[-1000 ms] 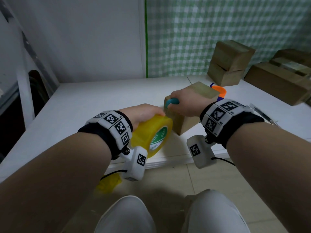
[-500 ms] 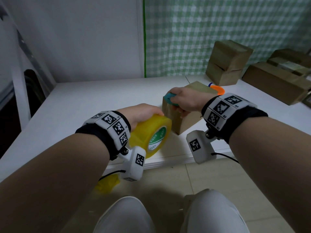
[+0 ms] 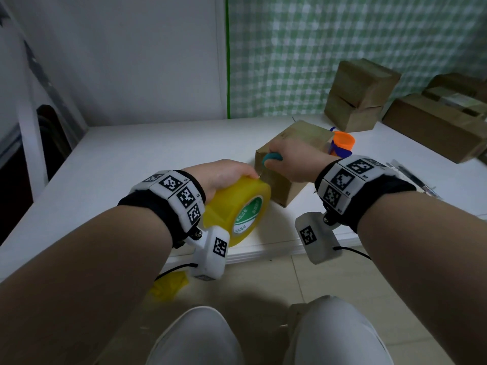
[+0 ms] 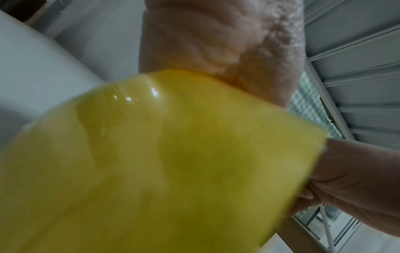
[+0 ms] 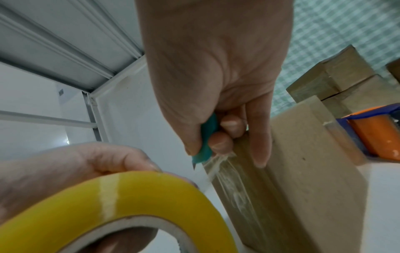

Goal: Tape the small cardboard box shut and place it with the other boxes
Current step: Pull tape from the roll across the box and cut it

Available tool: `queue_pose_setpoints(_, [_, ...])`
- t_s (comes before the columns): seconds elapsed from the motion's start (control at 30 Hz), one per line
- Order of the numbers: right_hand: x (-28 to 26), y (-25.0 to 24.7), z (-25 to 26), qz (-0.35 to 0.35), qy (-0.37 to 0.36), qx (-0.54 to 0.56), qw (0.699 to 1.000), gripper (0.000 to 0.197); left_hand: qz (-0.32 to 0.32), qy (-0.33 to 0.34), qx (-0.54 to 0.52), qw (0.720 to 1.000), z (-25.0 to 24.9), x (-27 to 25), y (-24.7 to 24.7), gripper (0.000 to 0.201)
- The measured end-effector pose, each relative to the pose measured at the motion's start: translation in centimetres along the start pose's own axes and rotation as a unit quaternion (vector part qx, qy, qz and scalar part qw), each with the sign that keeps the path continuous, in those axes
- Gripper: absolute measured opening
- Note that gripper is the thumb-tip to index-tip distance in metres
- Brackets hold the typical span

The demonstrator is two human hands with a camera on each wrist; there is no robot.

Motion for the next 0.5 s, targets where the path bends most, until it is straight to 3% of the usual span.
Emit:
queue_pose_setpoints(0.13, [0.06,-0.16,0.03,0.005,-0.004,-0.003,1.000,0.011,0.006,-0.006,-0.004,1.000,0.00,0.19,0.04,0.034])
queue_pose_setpoints(0.27, [-0.07,-0.32,0.06,0.035,0.003,0.013,0.999,0.028,0.008,-0.012,-0.005,1.000,0.10,0.37,-0.01,0.039])
queue_pose_setpoints(0.5, [-0.26,-0.42,0.30,0.042,-0.003,-0.001,0.999,0.028,0.028,-0.035,-0.017,0.999,0.41,0.55,-0.13,0.045])
Point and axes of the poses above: each hand's wrist, its own x-axis towards the middle knuckle, its own y-axis out of the palm, z = x × y, the point moved 3 cm from there along x, towards the middle knuckle, and after that the axes turned 6 degrees about y, right-handed, at the moved point
